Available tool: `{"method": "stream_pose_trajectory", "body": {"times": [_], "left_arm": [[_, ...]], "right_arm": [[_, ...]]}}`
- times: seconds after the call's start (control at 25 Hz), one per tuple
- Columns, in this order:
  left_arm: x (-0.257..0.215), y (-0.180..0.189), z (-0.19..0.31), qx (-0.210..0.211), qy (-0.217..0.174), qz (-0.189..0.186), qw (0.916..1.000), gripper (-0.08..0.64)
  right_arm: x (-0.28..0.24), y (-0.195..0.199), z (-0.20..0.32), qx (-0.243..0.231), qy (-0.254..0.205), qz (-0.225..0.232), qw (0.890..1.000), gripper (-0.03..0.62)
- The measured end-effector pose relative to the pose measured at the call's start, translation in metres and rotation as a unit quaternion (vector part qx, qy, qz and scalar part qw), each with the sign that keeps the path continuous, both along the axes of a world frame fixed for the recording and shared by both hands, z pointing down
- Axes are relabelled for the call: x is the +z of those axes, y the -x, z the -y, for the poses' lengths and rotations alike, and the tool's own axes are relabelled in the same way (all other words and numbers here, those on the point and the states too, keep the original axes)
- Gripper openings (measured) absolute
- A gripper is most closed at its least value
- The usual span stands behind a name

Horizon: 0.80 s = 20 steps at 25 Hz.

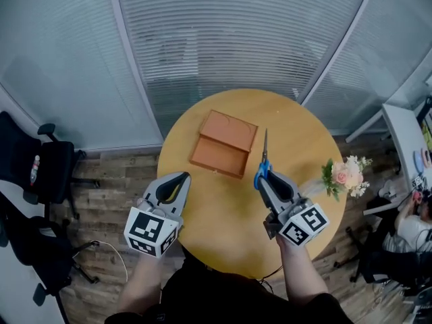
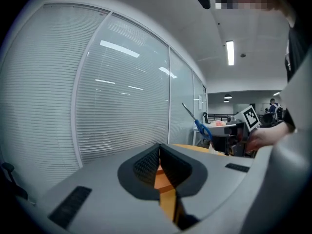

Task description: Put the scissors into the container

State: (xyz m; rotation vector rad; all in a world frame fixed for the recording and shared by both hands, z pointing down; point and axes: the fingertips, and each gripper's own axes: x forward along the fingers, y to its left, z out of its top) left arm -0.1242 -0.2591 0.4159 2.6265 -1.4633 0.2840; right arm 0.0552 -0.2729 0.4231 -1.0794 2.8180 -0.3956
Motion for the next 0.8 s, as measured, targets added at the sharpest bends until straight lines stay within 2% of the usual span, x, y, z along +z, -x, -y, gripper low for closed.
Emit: {"method": "stream_pose_trajectory", "body": {"times": [0.4,0.8], "left_arm": [[0.026,-0.007,0.033,0.036,0.024,-0.015,0.9989,0.012],[0.047,-0.002,0.065,0.051,0.040,-0.016,0.9978,0.012]], "right_arm": [[0.017,0.016,0.044,0.000,0.007,-0.043,0.999,0.097],[0.074,0.044,0.104,-0.012,0.048,-0.096,0.994,0.097]]}}
